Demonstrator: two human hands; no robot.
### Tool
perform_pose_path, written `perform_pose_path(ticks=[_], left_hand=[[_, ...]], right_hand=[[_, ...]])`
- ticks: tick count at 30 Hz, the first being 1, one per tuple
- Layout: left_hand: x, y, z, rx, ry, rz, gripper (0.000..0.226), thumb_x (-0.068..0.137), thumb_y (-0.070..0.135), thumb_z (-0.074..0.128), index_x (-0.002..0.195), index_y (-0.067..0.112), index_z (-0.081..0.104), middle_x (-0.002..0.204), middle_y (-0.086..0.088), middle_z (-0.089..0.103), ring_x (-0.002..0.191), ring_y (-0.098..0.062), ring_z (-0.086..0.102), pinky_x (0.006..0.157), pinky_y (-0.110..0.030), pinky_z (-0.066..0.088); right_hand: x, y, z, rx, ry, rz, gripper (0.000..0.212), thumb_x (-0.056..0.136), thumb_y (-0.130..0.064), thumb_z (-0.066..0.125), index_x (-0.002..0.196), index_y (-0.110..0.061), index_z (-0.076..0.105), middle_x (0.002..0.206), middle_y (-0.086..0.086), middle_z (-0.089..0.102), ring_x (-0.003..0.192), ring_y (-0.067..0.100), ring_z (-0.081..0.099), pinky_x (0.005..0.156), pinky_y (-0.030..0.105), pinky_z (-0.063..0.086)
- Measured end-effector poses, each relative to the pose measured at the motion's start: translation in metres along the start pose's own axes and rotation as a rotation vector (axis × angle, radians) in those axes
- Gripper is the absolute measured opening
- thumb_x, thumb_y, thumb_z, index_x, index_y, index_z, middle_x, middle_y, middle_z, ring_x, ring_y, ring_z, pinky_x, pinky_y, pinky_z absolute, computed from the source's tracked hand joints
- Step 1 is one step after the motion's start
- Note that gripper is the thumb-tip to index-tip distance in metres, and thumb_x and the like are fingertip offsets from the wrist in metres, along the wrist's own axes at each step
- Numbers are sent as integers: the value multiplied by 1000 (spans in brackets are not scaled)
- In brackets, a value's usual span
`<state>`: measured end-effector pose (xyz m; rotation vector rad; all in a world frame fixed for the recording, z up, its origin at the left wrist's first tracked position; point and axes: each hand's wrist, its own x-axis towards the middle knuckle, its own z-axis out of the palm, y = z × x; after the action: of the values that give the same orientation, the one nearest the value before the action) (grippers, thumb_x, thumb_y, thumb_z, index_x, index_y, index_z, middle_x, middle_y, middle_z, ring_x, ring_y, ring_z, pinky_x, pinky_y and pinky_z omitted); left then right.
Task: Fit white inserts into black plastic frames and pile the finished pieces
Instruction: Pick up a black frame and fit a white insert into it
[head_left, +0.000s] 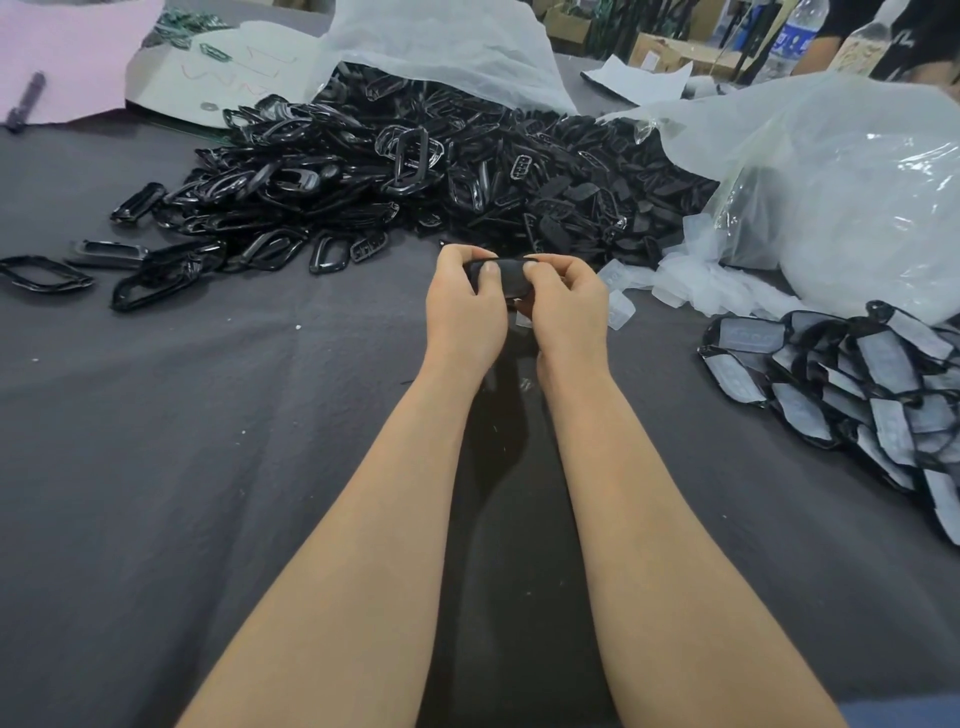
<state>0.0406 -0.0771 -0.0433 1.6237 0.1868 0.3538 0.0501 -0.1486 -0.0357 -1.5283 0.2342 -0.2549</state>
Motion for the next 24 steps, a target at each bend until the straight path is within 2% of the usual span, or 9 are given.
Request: perform_pose_path(ticks=[2, 5, 9, 10, 12, 15, 16, 19, 24], left_hand=[[0, 0, 0, 6, 3, -9, 8, 99, 11, 45, 101, 19, 47, 88, 12, 49, 79, 0, 50, 57, 1, 40], [1, 0, -2, 3, 24, -22, 8, 100, 12, 45, 101, 20, 47, 88, 13, 49, 81, -2, 51, 64, -5, 44], [2, 0, -3, -3, 50, -52, 7, 99, 13, 46, 102, 19, 48, 88, 14, 49, 91, -12, 54, 85, -29, 49], [3, -1, -3, 6, 47, -43, 7, 99, 13, 46, 102, 19, 49, 88, 15, 50, 91, -11, 54, 85, -28, 49], [2, -1, -5, 51, 28, 15, 10, 98, 14, 50, 104, 20, 54, 87, 16, 52, 87, -1, 54, 78, -14, 46], [-2, -1, -8, 164, -12, 88, 26, 96, 15, 55, 121, 19, 59, 94, 13, 59, 77, 11, 55, 67, 0, 39], [-2, -1, -8, 196, -22, 88, 30, 96, 15, 55, 126, 20, 58, 101, 8, 62, 82, 6, 57, 72, -2, 41], [-3, 2, -9, 213, -25, 69, 30, 96, 12, 54, 125, 20, 58, 112, -3, 67, 91, -14, 65, 87, -24, 51], [-1, 2, -11, 173, -6, 12, 28, 96, 11, 54, 122, 18, 59, 111, -4, 68, 100, -20, 66, 91, -35, 53]], right_hand=[[0, 1, 0, -21, -7, 1, 16, 89, -6, 56, 82, -19, 59, 84, 1, 63, 81, 14, 61, 79, 33, 55], [1, 0, -3, -39, -80, -7, 16, 90, -5, 56, 84, -20, 58, 79, 0, 62, 70, 10, 58, 63, 21, 52], [2, 1, -5, -263, -169, -107, 14, 90, -7, 59, 95, -19, 55, 94, 11, 67, 86, 25, 66, 82, 41, 56], [1, 1, -5, -298, -157, -129, 14, 90, -8, 59, 98, -19, 55, 98, 14, 68, 90, 27, 66, 85, 45, 55], [0, 0, -6, -300, -114, -144, 15, 90, -9, 60, 98, -19, 54, 101, 15, 68, 92, 29, 67, 86, 47, 54], [2, -1, -9, -286, -54, -132, 14, 90, -10, 61, 98, -21, 53, 102, 15, 67, 92, 29, 67, 87, 46, 54], [2, -1, -10, -280, -43, -128, 14, 91, -10, 60, 98, -20, 53, 100, 15, 67, 90, 28, 67, 87, 46, 54], [1, 0, -10, -277, -33, -131, 12, 91, -10, 59, 100, -17, 54, 95, 14, 68, 84, 26, 68, 86, 45, 54], [0, -1, -9, -394, -118, -189, 22, 91, -12, 60, 111, -14, 54, 100, 12, 68, 91, 24, 67, 85, 35, 54]])
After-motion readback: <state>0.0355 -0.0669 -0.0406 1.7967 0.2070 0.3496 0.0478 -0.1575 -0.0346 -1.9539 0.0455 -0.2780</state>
